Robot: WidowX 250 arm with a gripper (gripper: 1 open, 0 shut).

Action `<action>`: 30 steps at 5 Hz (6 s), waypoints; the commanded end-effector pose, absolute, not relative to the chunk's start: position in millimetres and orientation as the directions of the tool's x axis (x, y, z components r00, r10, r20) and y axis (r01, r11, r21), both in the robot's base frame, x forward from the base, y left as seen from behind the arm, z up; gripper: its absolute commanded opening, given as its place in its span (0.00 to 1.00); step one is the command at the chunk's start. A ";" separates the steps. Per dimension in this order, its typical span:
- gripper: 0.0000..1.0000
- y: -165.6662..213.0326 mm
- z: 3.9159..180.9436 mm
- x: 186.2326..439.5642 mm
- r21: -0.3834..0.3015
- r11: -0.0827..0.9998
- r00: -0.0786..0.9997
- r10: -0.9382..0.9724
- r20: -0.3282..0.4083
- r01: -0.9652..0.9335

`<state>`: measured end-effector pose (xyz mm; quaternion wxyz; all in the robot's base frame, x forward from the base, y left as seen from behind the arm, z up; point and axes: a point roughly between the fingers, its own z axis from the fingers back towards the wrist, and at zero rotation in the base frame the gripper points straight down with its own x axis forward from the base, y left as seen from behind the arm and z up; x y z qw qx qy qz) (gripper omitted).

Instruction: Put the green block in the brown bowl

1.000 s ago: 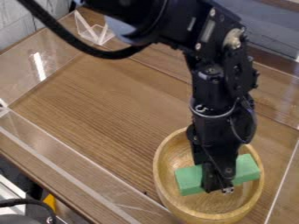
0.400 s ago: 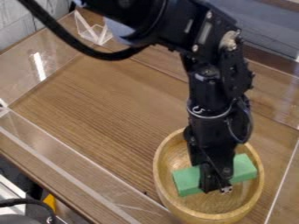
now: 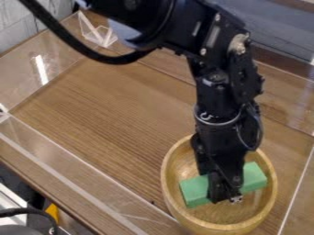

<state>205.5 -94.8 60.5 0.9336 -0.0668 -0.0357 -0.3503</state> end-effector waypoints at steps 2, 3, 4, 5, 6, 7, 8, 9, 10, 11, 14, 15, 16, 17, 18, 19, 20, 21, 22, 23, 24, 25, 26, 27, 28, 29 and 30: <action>0.00 -92.8 63.7 211.4 -0.101 0.761 0.767 -0.628 0.131 0.641; 0.00 -92.2 62.9 212.1 -0.104 0.766 0.772 -0.622 0.128 0.635; 0.00 -91.5 62.3 212.9 -0.108 0.770 0.777 -0.616 0.126 0.628; 0.00 -90.8 61.9 213.7 -0.111 0.775 0.782 -0.610 0.124 0.622; 0.00 -90.1 61.6 214.7 -0.115 0.779 0.787 -0.605 0.122 0.617; 0.00 -89.5 61.2 215.7 -0.118 0.782 0.791 -0.600 0.120 0.612; 0.00 -88.7 61.3 217.0 -0.121 0.786 0.795 -0.595 0.118 0.606; 0.00 -88.4 61.3 218.3 -0.124 0.789 0.799 -0.590 0.116 0.601; 0.00 -88.6 61.2 219.5 -0.127 0.792 0.802 -0.587 0.114 0.597; 0.00 -89.5 60.7 219.7 -0.132 0.794 0.804 -0.583 0.112 0.594; 0.00 -90.7 59.8 220.4 -0.144 0.800 0.813 -0.573 0.103 0.582; 0.00 -88.3 60.2 220.5 -0.146 0.807 0.820 -0.563 0.102 0.573; 0.00 -86.1 60.5 220.6 -0.149 0.813 0.826 -0.554 0.101 0.563; 0.00 -84.2 60.5 220.5 -0.151 0.818 0.832 -0.546 0.100 0.555; 0.00 -82.3 60.5 220.5 -0.153 0.823 0.838 -0.538 0.098 0.546; 0.00 -80.6 60.4 220.4 -0.154 0.829 0.843 -0.529 0.096 0.538; 0.00 -79.2 60.4 220.3 -0.156 0.835 0.849 -0.520 0.094 0.528; 0.00 -78.1 60.7 220.2 -0.158 0.841 0.856 -0.509 0.092 0.517; 0.00 -77.2 61.1 219.9 -0.161 0.847 0.862 -0.498 0.090 0.506; 0.00 -76.4 61.4 219.6 -0.164 0.853 0.869 -0.488 0.088 0.495; 0.00 -75.9 61.8 219.1 -0.167 0.859 0.875 -0.477 0.086 0.485; 0.00 -75.4 62.2 218.7 -0.171 0.864 0.881 -0.466 0.084 0.473; 0.00 -75.2 62.3 218.2 -0.174 0.869 0.887 -0.455 0.081 0.462; 0.00 -75.5 62.3 217.5 -0.177 0.874 0.892 -0.445 0.078 0.452; 0.00 -75.7 62.4 216.9 -0.180 0.879 0.897 -0.435 0.075 0.441; 0.00 -75.8 62.5 216.4 -0.184 0.884 0.902 -0.425 0.071 0.431; 0.00 -75.5 62.6 215.9 -0.187 0.888 0.908 -0.414 0.068 0.419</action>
